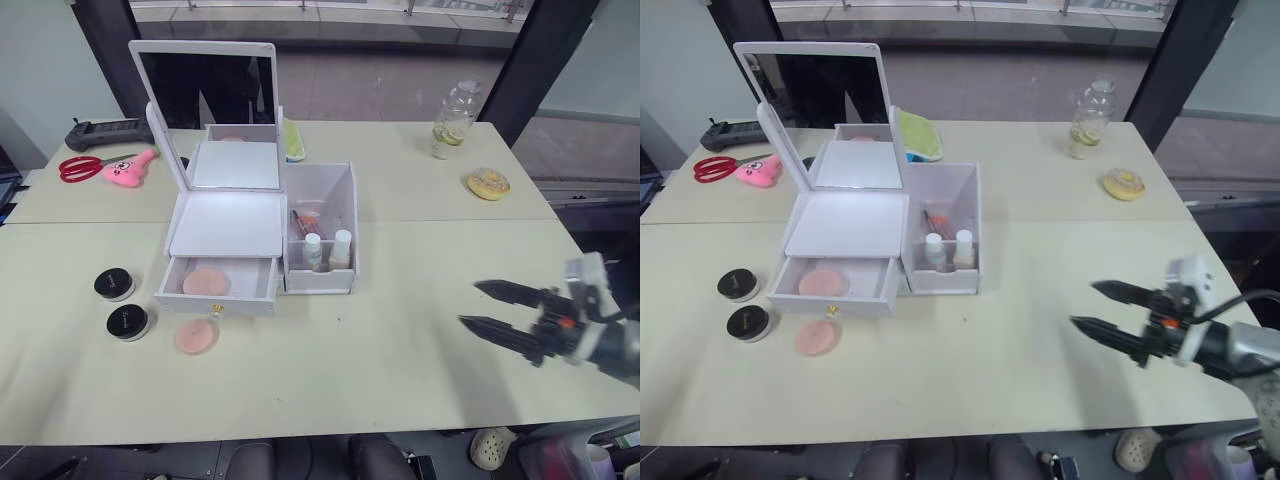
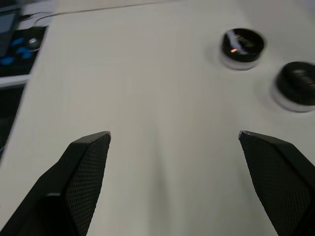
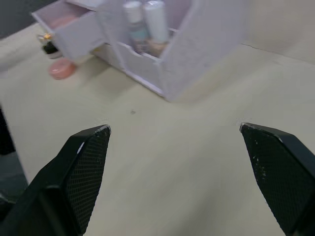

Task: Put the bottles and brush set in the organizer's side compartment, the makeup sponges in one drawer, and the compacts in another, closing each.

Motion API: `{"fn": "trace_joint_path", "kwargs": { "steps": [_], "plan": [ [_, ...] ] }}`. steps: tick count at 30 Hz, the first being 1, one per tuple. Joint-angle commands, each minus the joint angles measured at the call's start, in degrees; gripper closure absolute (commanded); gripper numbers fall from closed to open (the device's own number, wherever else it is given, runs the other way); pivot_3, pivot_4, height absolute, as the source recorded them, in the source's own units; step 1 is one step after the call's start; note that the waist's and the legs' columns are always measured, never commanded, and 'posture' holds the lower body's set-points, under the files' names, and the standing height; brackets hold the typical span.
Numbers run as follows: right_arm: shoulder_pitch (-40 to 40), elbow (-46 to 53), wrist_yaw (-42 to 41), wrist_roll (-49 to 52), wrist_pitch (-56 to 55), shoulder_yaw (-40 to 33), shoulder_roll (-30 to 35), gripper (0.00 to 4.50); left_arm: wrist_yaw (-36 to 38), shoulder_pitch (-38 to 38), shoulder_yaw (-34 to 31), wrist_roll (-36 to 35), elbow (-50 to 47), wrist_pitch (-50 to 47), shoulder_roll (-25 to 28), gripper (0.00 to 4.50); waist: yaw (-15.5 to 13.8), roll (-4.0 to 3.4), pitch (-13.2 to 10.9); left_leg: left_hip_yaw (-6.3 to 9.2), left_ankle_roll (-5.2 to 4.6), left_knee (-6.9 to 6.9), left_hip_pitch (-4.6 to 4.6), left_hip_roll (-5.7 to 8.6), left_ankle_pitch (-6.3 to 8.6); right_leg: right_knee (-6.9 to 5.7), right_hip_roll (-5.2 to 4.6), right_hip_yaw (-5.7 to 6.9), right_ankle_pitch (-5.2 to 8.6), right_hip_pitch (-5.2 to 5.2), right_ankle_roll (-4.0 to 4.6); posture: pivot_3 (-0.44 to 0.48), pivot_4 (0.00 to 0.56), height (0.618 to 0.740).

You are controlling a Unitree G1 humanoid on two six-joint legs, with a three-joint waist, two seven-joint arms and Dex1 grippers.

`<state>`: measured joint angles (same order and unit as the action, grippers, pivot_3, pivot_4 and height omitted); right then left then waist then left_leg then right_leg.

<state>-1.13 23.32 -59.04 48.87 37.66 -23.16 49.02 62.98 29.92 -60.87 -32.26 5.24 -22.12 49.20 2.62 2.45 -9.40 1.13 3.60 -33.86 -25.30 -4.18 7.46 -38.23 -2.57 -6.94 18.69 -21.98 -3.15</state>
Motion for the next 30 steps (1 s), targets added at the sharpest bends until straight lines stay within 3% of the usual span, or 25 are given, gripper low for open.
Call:
{"fn": "trace_joint_path", "kwargs": {
  "steps": [1,7,14,17,23,30],
  "plan": [
    [7.51,5.63,3.57,4.53,2.65,4.49,-1.16,0.0,-4.7,1.48,4.5,-5.59,-17.58,-5.76,-5.79,0.03,0.01,0.0,0.0,0.01,0.0,-0.01,-0.01,0.0,0.0,0.02,0.0,-0.01,-0.01,0.16,-0.01,0.0,0.15,0.74],
    [22.9,9.62,10.13,8.08,9.99,15.65,-3.73,0.0,-14.47,3.27,14.63,-6.67,-36.95,-7.27,-16.91,0.03,0.0,0.02,0.0,0.08,-0.21,-0.04,-0.02,-0.01,-0.13,0.0,0.1,-0.04,-0.02,0.23,-0.04,0.0,0.15,0.74],
    [30.78,8.81,11.45,7.29,10.99,20.52,-5.85,0.0,-24.74,4.59,30.0,5.28,-45.75,-2.16,-23.8,0.03,-0.36,0.03,0.01,0.14,-0.22,-0.16,-0.02,0.1,-0.13,0.08,0.08,-0.06,-0.04,0.37,-0.1,0.0,0.15,0.74],
    [31.44,8.27,10.69,6.03,10.49,21.42,-5.89,0.0,-31.47,2.26,35.37,12.2,-45.41,-1.04,-26.01,0.03,-0.51,0.04,0.01,0.25,-0.22,-0.22,0.0,0.1,-0.13,0.13,0.09,0.06,-0.05,0.51,-0.11,0.0,0.15,0.74],
    [32.26,7.96,9.73,5.37,10.16,22.13,-5.79,0.0,-36.4,-0.76,43.85,18.05,-43.25,-2.8,-26.56,0.03,-0.29,0.03,0.02,0.26,-0.22,-0.23,0.0,0.12,-0.13,0.12,0.09,0.05,-0.05,0.53,-0.14,0.0,0.15,0.74],
    [33.8,8.52,9.4,5.65,10.21,21.74,-5.96,0.0,-39.97,-5.78,43.99,18.01,-39.33,-4.1,-27.32,0.03,-0.31,-0.03,0.04,0.28,-0.22,-0.23,0.03,0.12,-0.14,0.12,0.1,0.07,-0.05,0.58,-0.15,0.0,0.15,0.74]
  ]
}}
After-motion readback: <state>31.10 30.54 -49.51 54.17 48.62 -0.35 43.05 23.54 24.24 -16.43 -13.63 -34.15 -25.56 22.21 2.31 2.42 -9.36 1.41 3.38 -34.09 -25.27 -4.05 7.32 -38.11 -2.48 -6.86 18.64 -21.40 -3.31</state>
